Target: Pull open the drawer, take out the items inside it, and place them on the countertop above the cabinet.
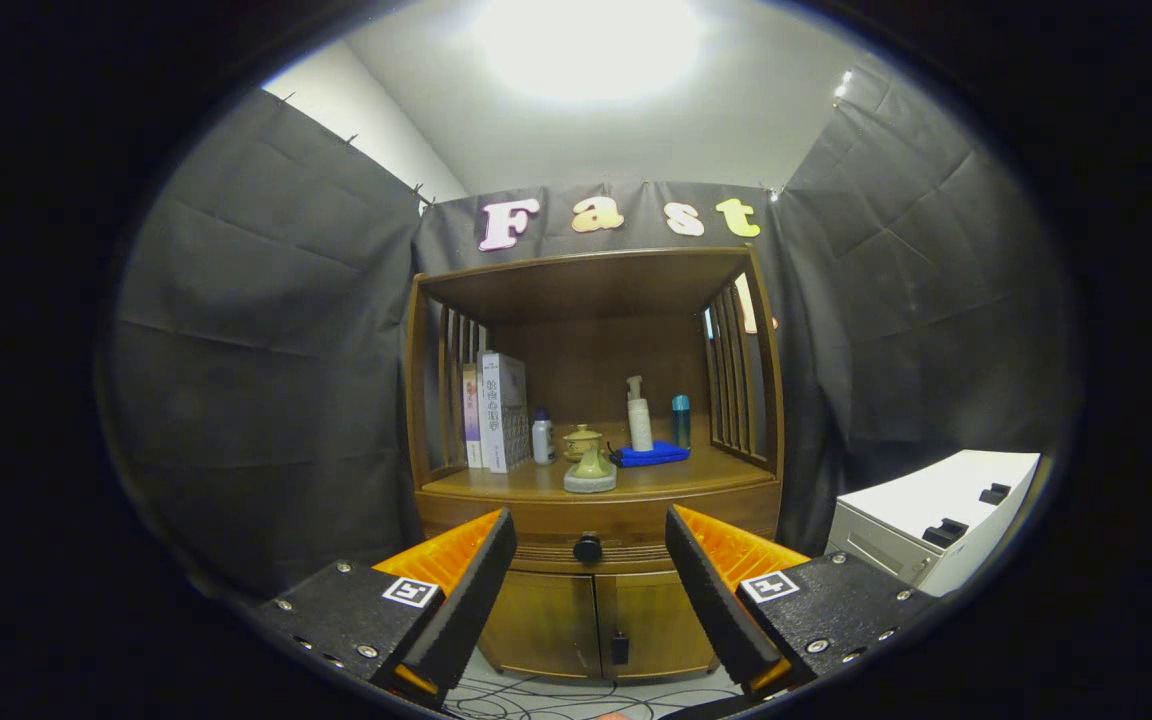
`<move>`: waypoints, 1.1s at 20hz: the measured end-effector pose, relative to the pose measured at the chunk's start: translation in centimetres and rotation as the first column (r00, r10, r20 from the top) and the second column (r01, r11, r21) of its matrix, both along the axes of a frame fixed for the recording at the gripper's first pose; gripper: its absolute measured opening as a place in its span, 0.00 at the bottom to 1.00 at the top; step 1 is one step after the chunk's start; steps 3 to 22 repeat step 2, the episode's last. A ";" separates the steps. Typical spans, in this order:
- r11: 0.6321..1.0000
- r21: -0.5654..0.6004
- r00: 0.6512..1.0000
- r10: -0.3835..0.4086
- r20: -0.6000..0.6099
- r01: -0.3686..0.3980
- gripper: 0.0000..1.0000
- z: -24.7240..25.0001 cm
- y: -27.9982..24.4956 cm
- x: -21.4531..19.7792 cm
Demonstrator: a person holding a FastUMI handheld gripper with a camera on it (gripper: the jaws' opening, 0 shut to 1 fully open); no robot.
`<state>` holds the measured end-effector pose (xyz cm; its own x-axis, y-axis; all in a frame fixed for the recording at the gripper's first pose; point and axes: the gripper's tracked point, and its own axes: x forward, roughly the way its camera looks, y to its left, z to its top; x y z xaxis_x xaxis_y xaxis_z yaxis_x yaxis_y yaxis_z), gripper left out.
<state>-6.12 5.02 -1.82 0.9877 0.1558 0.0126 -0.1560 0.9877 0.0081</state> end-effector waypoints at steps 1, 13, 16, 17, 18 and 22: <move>1.000 0.001 1.000 -0.003 0.001 0.003 0.94 0.0 -0.1 0.1; 1.000 0.002 1.000 -0.003 0.001 0.003 0.94 0.0 -0.1 0.0; 1.000 0.002 1.000 -0.003 0.001 0.003 0.94 0.0 -0.1 0.0; 1.000 0.002 1.000 -0.003 0.001 0.003 0.94 0.0 -0.1 0.0; 1.000 0.002 1.000 -0.003 0.001 0.003 0.94 0.0 -0.1 0.0; 1.000 0.002 1.000 -0.003 0.001 0.003 0.94 0.0 -0.1 0.0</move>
